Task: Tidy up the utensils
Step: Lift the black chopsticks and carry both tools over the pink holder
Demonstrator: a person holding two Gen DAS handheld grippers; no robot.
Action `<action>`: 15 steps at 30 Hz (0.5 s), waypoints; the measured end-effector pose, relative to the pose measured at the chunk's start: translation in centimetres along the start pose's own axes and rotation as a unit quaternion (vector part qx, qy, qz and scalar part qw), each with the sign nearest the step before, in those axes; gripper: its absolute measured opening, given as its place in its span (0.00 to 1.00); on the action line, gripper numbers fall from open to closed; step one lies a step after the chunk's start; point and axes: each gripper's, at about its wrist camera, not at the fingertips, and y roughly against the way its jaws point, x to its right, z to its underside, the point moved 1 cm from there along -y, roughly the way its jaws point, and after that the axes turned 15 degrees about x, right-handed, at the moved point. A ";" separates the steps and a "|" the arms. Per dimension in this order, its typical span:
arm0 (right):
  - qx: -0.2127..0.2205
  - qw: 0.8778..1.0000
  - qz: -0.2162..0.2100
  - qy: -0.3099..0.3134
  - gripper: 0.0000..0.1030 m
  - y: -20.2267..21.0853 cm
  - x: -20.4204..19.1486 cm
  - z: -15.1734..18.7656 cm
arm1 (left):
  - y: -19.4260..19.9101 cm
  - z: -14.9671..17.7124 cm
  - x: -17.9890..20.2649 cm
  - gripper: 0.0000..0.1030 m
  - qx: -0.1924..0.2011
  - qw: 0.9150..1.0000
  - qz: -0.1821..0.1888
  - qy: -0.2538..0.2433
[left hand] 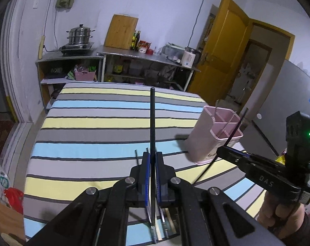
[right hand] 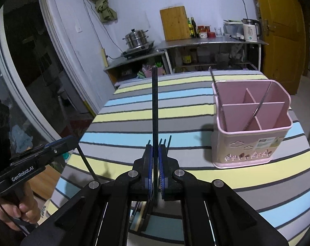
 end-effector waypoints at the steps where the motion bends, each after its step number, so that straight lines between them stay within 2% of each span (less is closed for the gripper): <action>1: 0.004 1.000 0.000 0.000 0.06 0.3 0.0 -0.2 | 0.3 -0.2 0.2 0.05 0.002 1.000 0.004 0.001; 9: 0.026 1.000 0.002 -0.007 0.06 2.1 1.0 -1.4 | 1.6 -1.5 2.3 0.05 0.016 0.999 0.029 -0.004; 15: 0.042 0.999 0.012 -0.013 0.06 4.1 1.7 -1.9 | 1.1 -2.1 3.9 0.05 0.015 0.999 0.043 -0.013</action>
